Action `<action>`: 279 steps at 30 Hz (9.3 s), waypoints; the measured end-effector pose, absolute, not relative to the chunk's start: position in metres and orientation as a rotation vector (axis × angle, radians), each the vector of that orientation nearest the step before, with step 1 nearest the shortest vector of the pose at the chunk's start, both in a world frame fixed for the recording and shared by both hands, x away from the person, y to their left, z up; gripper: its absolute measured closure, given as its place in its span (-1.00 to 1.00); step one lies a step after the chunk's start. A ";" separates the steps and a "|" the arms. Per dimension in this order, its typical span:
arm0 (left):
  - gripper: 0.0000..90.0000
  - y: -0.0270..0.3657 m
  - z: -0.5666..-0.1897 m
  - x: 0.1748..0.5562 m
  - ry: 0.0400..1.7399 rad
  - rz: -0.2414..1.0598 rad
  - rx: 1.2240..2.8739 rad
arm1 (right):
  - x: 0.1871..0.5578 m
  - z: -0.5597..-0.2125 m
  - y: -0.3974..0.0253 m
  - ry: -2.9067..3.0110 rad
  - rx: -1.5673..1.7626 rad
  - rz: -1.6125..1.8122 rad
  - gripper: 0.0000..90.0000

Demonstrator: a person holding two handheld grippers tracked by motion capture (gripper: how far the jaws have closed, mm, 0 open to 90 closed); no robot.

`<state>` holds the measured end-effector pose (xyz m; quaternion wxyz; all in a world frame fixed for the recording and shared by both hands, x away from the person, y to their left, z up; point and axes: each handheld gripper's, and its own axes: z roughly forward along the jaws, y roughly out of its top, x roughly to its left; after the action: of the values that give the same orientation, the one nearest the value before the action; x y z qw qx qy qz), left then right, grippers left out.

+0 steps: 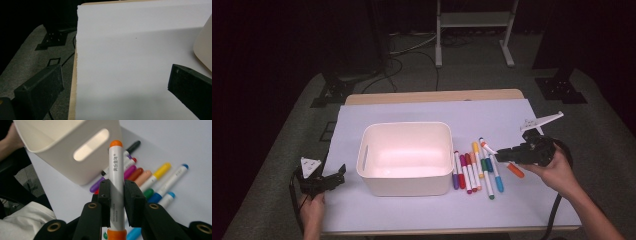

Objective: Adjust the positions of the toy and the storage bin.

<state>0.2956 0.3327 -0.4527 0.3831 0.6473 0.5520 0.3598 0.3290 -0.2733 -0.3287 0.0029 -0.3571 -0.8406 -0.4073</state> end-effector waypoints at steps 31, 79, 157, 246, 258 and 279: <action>-1.00 0.333 -0.452 0.296 1.403 0.901 1.658 | 0.348 -0.263 -0.156 -2.672 -0.649 -1.275 0.68; -1.00 0.334 -0.452 0.296 1.396 0.885 1.663 | 0.372 -0.295 -0.022 -2.676 -0.336 -1.022 0.68; -1.00 0.333 -0.453 0.296 1.394 0.886 1.669 | 0.359 -0.285 -0.173 -2.733 -0.731 -1.172 0.14; -1.00 0.334 -0.453 0.296 1.389 0.888 1.656 | 0.354 -0.435 -0.281 -2.811 -1.436 -0.879 0.34; -1.00 0.334 -0.453 0.296 1.389 0.889 1.656 | 0.349 -0.436 -0.297 -2.790 -1.538 -0.869 0.68; -1.00 0.334 -0.453 0.296 1.388 0.892 1.667 | 0.334 -0.374 -0.289 -2.634 -1.308 -1.139 0.68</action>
<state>0.2957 0.3335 -0.4526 0.3877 0.6552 0.5454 0.3505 0.3339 -0.2886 -0.3741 -0.0061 -0.4146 -0.8352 -0.3613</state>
